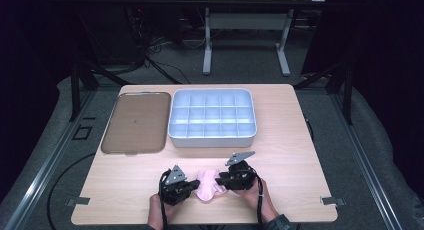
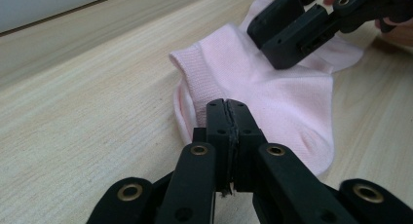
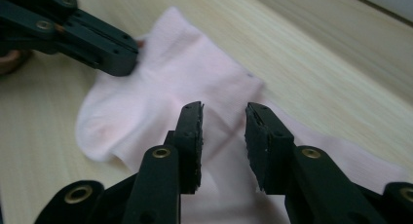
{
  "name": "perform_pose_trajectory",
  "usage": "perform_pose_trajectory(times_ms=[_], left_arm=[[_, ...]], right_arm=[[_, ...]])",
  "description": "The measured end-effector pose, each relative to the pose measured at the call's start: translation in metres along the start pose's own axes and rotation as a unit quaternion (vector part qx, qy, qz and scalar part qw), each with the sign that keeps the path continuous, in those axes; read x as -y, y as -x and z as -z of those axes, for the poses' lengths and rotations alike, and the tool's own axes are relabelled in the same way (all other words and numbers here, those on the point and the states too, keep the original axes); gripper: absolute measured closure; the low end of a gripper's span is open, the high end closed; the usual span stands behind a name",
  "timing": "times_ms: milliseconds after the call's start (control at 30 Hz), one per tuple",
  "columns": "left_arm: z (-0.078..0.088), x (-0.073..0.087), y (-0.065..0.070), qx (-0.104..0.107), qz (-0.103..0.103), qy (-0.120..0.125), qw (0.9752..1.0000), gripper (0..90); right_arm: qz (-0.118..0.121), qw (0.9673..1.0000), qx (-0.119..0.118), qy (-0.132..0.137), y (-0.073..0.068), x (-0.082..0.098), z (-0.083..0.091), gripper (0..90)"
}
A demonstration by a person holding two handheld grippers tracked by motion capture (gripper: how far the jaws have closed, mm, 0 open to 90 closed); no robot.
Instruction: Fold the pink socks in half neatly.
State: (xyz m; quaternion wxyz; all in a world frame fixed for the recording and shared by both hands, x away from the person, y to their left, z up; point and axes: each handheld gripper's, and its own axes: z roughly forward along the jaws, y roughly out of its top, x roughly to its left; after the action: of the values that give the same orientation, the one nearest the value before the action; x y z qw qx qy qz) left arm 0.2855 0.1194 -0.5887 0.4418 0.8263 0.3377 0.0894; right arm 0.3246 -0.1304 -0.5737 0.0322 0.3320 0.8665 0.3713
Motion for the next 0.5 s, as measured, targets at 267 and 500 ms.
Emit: perform_pose_trajectory(times_ms=[267, 500], left_arm=[[0.000, 0.000, 0.001, -0.002, 0.000, 0.001, 1.0000, 89.4], [0.000, 0.000, -0.001, 0.003, 0.005, 0.001, 1.0000, 89.3]], right_arm=[[-0.062, 0.9951, 0.074, 0.021, 0.017, 0.028, 0.049, 62.9], [-0.109, 0.9895, 0.095, 0.005, 0.031, 0.051, 0.059, 63.6]])
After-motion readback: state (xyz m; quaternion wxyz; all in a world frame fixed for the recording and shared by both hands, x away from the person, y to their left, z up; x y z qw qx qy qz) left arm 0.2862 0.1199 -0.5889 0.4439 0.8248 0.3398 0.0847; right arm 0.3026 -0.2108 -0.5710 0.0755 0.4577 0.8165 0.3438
